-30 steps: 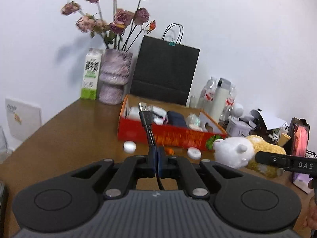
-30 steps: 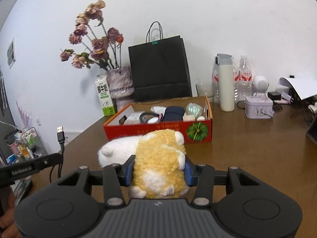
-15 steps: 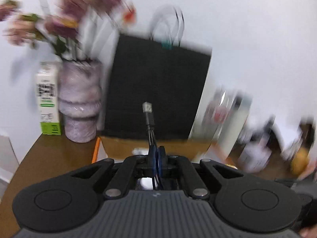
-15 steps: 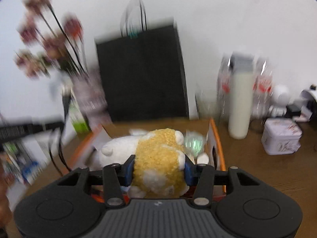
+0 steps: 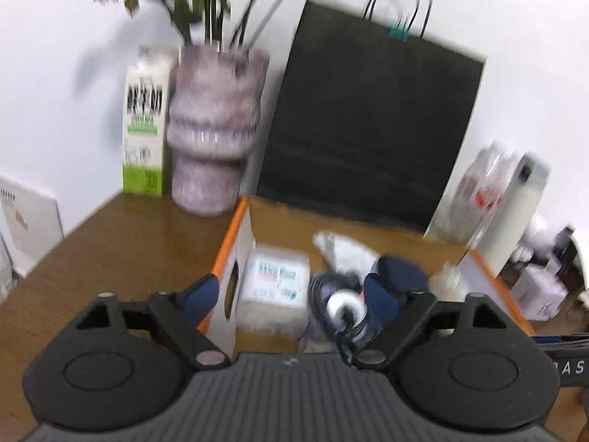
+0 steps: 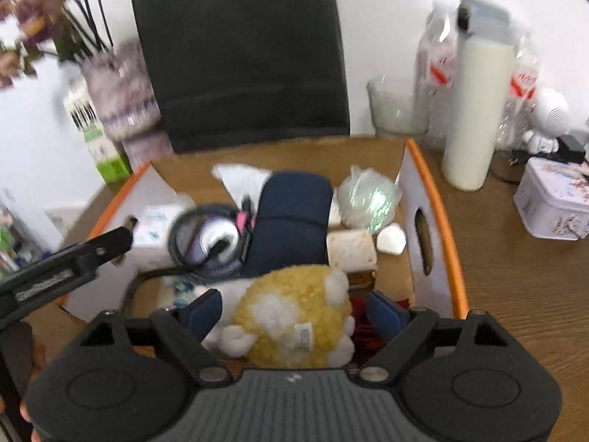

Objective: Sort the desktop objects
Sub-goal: 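Carry cable and plush toy into the cardboard box and open both tools, then withdraw both tools from the cardboard box back over the table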

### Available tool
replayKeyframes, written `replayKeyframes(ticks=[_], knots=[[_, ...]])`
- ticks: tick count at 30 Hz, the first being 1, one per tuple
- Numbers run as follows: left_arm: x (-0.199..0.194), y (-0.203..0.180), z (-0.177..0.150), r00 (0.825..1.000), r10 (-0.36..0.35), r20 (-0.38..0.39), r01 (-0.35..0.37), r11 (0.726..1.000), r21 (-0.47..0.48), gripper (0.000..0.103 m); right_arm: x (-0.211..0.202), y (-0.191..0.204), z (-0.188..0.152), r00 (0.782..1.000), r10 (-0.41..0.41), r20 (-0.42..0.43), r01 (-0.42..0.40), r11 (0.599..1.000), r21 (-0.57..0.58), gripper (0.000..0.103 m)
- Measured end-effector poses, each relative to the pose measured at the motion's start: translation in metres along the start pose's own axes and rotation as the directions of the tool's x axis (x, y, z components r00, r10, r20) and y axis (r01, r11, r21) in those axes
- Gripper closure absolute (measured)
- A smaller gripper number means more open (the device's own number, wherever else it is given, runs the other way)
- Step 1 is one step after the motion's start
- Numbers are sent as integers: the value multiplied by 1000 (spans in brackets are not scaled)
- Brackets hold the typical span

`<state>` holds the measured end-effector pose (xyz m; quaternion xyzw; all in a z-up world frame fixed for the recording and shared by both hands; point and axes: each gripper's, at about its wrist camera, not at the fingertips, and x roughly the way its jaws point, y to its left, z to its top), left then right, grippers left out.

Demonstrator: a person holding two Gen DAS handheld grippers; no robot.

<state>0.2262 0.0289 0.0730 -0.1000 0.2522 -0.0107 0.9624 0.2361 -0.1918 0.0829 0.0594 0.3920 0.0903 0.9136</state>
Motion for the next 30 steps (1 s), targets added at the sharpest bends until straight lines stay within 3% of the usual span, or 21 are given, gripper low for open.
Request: replayKeyframes(ticks=[5,8,11,16,22,30], knots=[[-31,3,15,1000,-1,28,-1,998,65,7,-44,-1,-4,996,-28,85,30,999,-25,15],[-46,10,19,1000,7,28,-8,998,55,6,-66,-1,-8,993,-22,116,27,999,-42,15],[-64,15,10,999,-41,7,40,997,72,2,-84,-2,-22,990,-11,138,17,999,-45,14],[-101,8,-50,999,6,-31,-1,987,162,0,-102,-6,-74,986,15,168,-9,999,-33,14],[-153,6,-134,996,-20,-90,35,986,166,0,-109,-4,-163,991,3,136,6,998,-68,14],[-224,10,-188,994,33,-101,-17,988,156,0,-151,-5,-258,992,-6,129,18,995,-93,14]])
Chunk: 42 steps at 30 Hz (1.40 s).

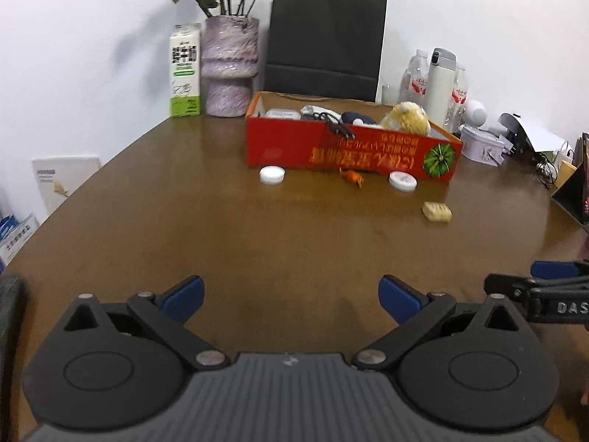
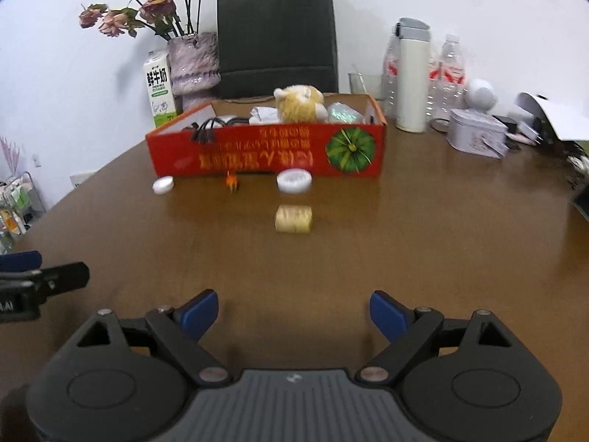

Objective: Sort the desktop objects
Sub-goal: 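Withdraw both tools from the cardboard box back over the table, then grasp the white bottle cap with left tool while right tool grasps cream block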

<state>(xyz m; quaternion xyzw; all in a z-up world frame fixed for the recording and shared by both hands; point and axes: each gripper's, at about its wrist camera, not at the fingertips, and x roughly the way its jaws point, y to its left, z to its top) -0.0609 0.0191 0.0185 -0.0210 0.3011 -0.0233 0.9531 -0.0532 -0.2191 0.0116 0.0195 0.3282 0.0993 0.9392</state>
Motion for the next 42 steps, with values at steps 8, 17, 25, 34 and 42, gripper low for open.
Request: replayKeyframes(ticks=[8,17,25,34,42], knots=[[-32,-4,-22,999,38,12,-39,996,86,0,-47,7,-38,1000,0,14,1,999,-54,14],[-5,2,5,999,24,40,-26,997,66,0,-32,1,-13,999,2,35,-1,999,-43,14],[105,13,74,1000,-3,-22,4,997,73,26,50,-7,47,1000,25,0,-25,1000,-14,27],[193,24,112,997,-2,-72,3,1000,10,60,114,2,77,998,-44,-33,42,996,-72,58],[169,9,96,998,-4,-61,9,996,94,74,109,11,69,999,-30,18,32,991,-131,72]])
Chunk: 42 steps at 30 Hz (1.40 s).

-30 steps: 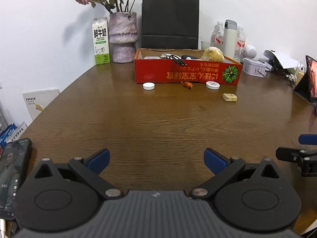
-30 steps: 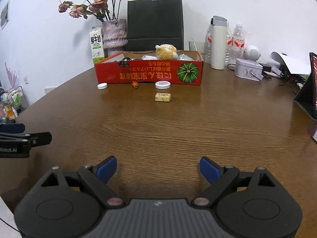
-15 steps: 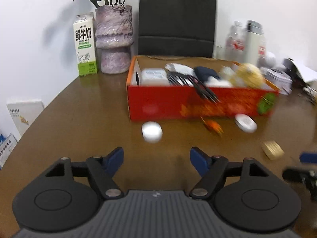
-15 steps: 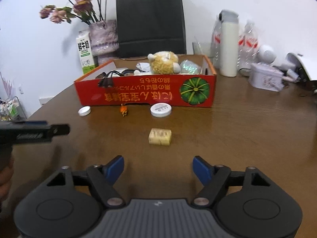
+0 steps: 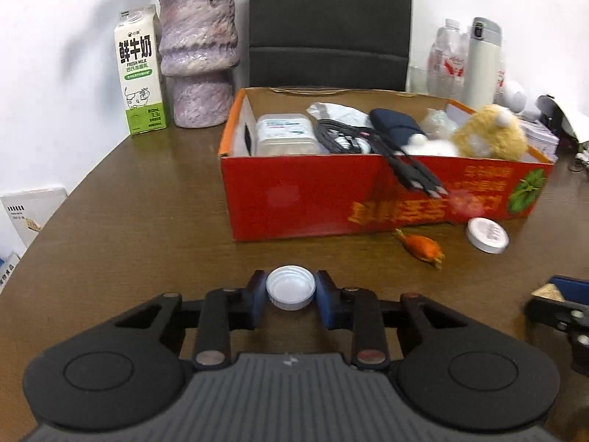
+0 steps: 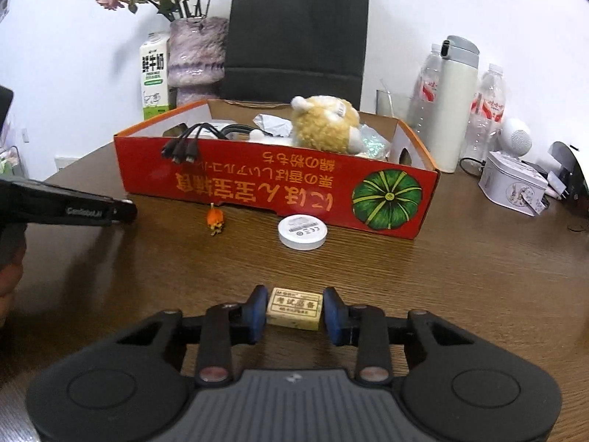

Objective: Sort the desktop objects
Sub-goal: 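Grasp the white bottle cap with left tool while right tool grasps cream block, then carry cap and cream block into the cardboard box and open both tools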

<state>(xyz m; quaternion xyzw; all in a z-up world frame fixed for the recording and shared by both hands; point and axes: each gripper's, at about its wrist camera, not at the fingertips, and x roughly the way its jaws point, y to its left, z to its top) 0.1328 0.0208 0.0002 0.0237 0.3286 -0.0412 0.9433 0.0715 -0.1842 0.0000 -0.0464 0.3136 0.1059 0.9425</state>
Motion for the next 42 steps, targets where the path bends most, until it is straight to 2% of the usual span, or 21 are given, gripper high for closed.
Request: replayKeyframes(ticks=[3,5,9,12,17,20,25,27,29,31,33,35,37,39,41,42], knots=[[-25,-10,-5,996,22,86,-24,999,22,74,-1,-4,0,1000,11,1,-11,1000,23,72],[-44,-13,-11,991,12,130,-12,1000,-6,74,-3,-5,-1,1000,16,8,-16,999,28,72],[-82,-19,-30,988,-32,150,47,994,-102,74,-13,-3,-4,1000,5,28,-6,1000,26,72],[-111,-24,-54,989,-50,141,71,986,-153,74,-41,2,-13,998,29,62,-31,999,39,72],[-145,-37,-86,989,-90,114,104,987,-119,74,-91,7,-42,994,72,88,-80,993,85,72],[-166,-45,-97,982,-125,141,139,986,-96,74,-119,6,-56,992,70,106,-80,993,90,72],[-187,-44,-92,970,-115,212,141,984,-111,74,-155,-6,-60,987,49,154,-64,993,99,72],[-189,-40,-83,969,-100,228,134,981,-138,74,-166,-12,-54,983,46,179,-65,993,99,72],[-189,-35,-66,959,-110,261,145,982,-118,74,-174,-21,-42,975,62,213,-86,991,104,72],[-185,-27,-38,952,-79,297,113,989,-99,73,-175,-31,-23,964,80,253,-105,991,87,72],[-171,-13,-1,945,-83,317,117,989,-91,73,-164,-44,1,952,87,293,-108,993,57,72],[-141,3,43,954,-97,284,134,985,-110,74,-143,-60,34,958,86,274,-109,992,70,72],[-103,14,79,969,-110,220,138,983,-118,74,-116,-79,74,957,111,269,-143,984,102,72],[-60,13,107,983,-93,156,105,992,-68,74,-80,-93,110,969,123,216,-155,978,141,72],[-20,11,121,993,-54,100,57,998,-27,74,-39,-99,140,985,86,150,-107,984,140,72],[-2,14,124,997,-54,60,56,998,-42,74,-16,-102,152,991,63,114,-80,985,151,72]])
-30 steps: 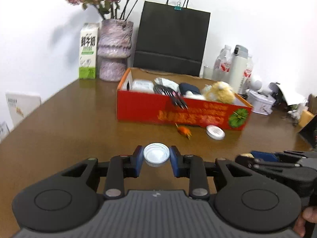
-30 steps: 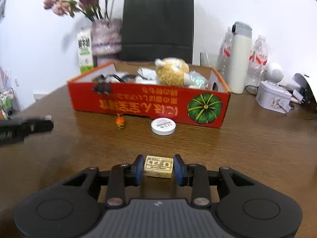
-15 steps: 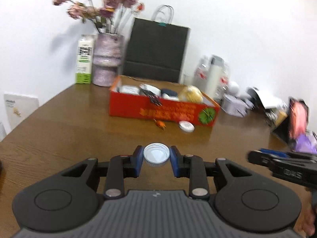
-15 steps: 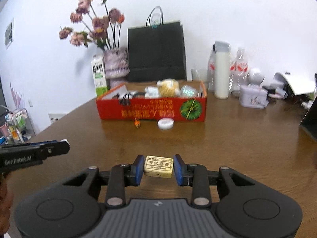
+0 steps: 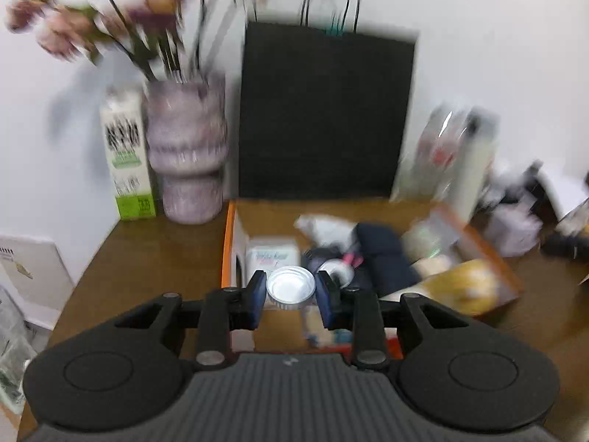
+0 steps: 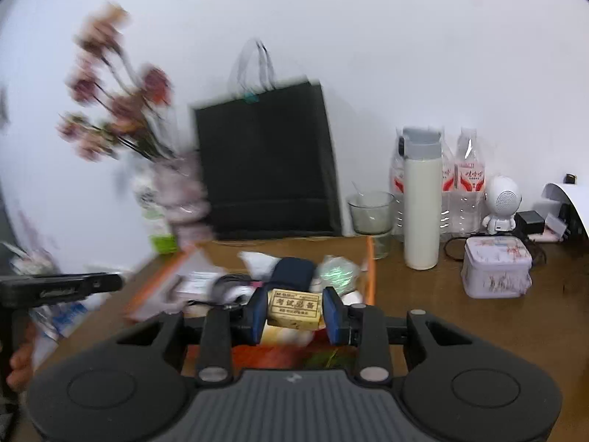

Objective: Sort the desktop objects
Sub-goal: 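Carry cap and cream block into the cardboard box and open both tools, then withdraw both tools from the cardboard box back over the table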

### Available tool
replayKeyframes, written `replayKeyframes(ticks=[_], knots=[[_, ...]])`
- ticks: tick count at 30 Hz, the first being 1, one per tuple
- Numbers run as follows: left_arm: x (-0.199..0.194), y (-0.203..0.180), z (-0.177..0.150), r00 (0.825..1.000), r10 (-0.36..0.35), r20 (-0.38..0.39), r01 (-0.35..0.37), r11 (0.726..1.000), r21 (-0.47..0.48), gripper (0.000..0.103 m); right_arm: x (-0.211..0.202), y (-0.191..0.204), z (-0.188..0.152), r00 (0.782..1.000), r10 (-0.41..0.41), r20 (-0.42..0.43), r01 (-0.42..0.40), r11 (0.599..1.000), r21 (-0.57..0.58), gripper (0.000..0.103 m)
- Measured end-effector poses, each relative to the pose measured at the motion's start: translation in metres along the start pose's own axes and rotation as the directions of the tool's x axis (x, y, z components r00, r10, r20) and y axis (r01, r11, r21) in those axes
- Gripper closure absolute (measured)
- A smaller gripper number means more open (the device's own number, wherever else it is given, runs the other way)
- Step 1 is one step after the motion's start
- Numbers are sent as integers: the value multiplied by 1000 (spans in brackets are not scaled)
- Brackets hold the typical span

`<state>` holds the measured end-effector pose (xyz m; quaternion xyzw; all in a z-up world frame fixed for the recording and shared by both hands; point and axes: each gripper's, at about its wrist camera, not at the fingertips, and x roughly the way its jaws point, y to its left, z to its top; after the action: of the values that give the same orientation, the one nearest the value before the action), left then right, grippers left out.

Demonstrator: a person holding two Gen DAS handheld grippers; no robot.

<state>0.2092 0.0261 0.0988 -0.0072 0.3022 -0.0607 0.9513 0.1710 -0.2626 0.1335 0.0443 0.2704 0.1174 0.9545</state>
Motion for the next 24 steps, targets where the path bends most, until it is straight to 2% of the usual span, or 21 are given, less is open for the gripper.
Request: replayKeyframes(ticks=[2,4,6,8,9,10,11,14,17,19,20,21,22,24], knots=[[34,9,3,996,-28,-84,24,999,-46,74,48,-6,13,996,-23,-83,24,1000,15,72],[58,14,4,991,-39,-130,32,998,-54,73,86,-11,17,989,-64,-130,67,997,23,72],[72,20,4,988,-47,-147,38,997,-62,70,118,-16,14,980,-70,-187,77,996,32,71],[77,22,1,987,-63,-145,54,997,-62,52,132,-17,8,974,-90,-206,99,995,33,69],[79,22,0,987,-64,-147,56,997,-57,45,137,-17,6,974,-113,-199,119,993,20,60],[80,21,-1,987,-73,-142,67,997,-47,41,138,-16,3,976,-107,-187,113,993,22,60],[79,18,-1,987,-73,-141,69,997,-36,39,140,-16,2,978,-102,-181,108,994,24,55],[73,15,1,988,-56,-146,50,998,-44,37,139,-10,3,976,-120,-181,121,993,-1,53],[46,10,6,995,-3,-105,0,1000,-27,21,118,-3,11,982,-107,-155,108,994,-3,50],[16,6,1,998,22,-60,-26,998,-51,1,94,2,14,989,-91,-120,92,996,3,42],[1,4,-5,999,10,-40,-13,998,-68,0,78,5,13,992,-80,-94,81,997,3,31],[-16,1,-13,1000,-19,-16,18,997,-78,0,64,7,10,996,-63,-71,63,998,-1,17],[-28,-2,-21,999,-47,-3,46,996,-73,0,50,8,3,998,-36,-50,35,999,-11,11],[-53,-11,-37,998,-67,21,68,995,-71,0,27,10,-15,999,-24,-41,23,1000,-11,11]])
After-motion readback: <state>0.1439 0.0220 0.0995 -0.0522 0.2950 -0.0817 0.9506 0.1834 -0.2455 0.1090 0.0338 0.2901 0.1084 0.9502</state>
